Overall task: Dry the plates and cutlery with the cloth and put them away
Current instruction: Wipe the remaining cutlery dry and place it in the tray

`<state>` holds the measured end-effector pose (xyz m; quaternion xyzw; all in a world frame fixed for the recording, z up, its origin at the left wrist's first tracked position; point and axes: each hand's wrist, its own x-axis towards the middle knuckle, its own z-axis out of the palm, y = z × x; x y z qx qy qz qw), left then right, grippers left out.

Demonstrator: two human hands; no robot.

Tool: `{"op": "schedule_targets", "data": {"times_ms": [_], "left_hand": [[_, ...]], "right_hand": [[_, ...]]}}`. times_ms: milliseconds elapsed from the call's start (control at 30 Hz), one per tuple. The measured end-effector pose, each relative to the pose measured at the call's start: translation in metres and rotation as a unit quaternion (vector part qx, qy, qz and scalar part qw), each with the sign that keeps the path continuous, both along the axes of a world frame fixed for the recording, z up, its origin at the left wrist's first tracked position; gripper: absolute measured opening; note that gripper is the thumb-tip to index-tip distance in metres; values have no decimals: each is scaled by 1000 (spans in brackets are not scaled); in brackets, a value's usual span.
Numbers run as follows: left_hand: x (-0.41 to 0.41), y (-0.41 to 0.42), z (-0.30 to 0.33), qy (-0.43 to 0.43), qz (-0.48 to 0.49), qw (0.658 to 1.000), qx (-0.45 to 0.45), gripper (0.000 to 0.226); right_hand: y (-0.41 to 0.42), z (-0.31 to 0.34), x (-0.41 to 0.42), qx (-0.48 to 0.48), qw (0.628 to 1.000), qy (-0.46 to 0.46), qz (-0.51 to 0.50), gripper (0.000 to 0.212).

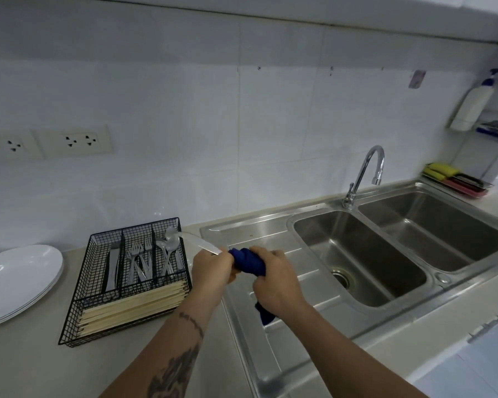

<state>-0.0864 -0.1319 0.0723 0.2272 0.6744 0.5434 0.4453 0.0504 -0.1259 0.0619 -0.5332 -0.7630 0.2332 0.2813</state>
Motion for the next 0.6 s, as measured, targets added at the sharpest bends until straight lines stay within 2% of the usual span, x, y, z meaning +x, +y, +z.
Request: {"op": "schedule_targets", "data": {"times_ms": [133, 233, 400, 500, 600], "left_hand": [[-5, -5, 3, -152, 55, 987, 19, 16], [1, -12, 5, -191, 35, 980, 29, 14], [5, -9, 11, -177, -24, 981, 71, 11], [-1, -8, 5, -126, -32, 988, 89, 3], [-7, -13, -4, -80, -12, 993, 84, 11]], "right_hand": [[4, -18, 16, 77, 991, -110, 11, 70], [6, -17, 23, 90, 988, -129, -5, 67], [4, -7, 10, 166, 978, -123, 22, 71], [15, -14, 24, 147, 981, -125, -11, 64], [18, -18, 36, 113, 987, -103, -47, 55]]}}
